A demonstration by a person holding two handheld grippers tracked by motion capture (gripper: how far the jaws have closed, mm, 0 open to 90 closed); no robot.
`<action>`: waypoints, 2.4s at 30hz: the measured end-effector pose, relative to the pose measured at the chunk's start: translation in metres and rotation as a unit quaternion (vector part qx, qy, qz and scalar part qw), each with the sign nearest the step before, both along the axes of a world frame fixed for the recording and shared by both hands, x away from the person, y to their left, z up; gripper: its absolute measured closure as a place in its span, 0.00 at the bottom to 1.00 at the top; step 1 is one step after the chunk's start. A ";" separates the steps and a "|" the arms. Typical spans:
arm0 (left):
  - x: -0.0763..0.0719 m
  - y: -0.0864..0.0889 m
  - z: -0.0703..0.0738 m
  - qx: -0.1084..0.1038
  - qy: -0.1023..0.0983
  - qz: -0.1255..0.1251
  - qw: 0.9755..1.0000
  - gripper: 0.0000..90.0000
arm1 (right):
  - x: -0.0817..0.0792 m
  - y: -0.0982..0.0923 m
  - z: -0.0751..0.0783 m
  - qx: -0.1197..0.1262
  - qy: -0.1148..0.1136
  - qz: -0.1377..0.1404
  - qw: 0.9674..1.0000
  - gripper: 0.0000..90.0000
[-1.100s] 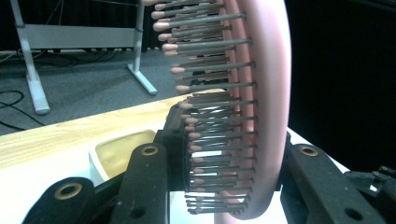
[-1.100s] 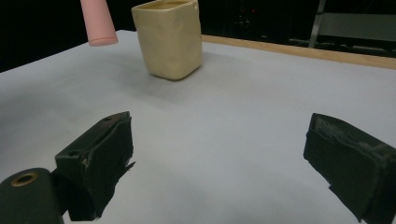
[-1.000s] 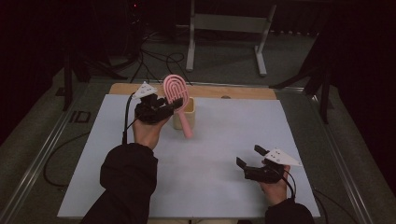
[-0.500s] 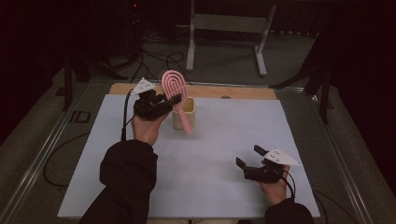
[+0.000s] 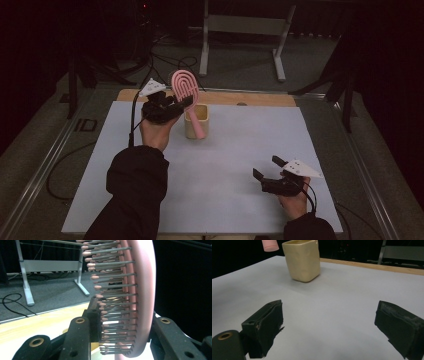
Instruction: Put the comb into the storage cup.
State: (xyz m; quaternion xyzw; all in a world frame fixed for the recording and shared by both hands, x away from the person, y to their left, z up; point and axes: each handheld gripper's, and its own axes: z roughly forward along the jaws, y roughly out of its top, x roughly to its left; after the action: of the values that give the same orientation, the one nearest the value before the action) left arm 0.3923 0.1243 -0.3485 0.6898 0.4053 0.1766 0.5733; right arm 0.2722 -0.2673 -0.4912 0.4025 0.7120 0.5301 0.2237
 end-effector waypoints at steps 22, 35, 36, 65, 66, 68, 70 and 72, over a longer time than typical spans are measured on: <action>0.017 -0.002 0.018 0.015 -0.009 0.024 1.000 0.72 | 0.000 0.000 0.000 0.002 0.000 0.001 1.000 0.09; 0.031 -0.006 0.026 0.024 -0.015 0.037 0.999 0.72 | 0.001 -0.001 0.000 0.005 0.001 0.001 1.000 0.09; 0.032 -0.006 0.026 0.025 -0.014 0.038 0.999 0.72 | 0.001 -0.001 0.000 0.006 0.001 0.001 1.000 0.09; 0.057 -0.018 0.009 0.028 -0.011 0.078 0.997 0.72 | 0.001 -0.002 0.001 0.012 -0.001 -0.001 1.000 0.09; 0.057 -0.019 0.008 0.029 -0.012 0.079 0.996 0.72 | 0.001 -0.002 0.001 0.012 -0.001 -0.002 1.000 0.09; 0.059 -0.021 0.007 0.031 -0.012 0.082 0.996 0.72 | 0.001 -0.002 0.001 0.012 0.000 -0.001 1.000 0.09; 0.060 -0.022 0.005 0.032 -0.013 0.083 0.996 0.72 | 0.001 -0.003 0.001 0.013 -0.001 -0.001 1.000 0.09; 0.060 -0.023 0.003 0.034 -0.011 0.085 0.996 0.72 | 0.001 -0.003 0.001 0.015 0.001 -0.002 1.000 0.09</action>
State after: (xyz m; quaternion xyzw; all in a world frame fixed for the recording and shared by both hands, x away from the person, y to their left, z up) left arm 0.4525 0.1016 -0.3452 0.6697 0.4499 0.2463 0.5371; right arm 0.2732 -0.2703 -0.4898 0.4078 0.7033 0.5397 0.2185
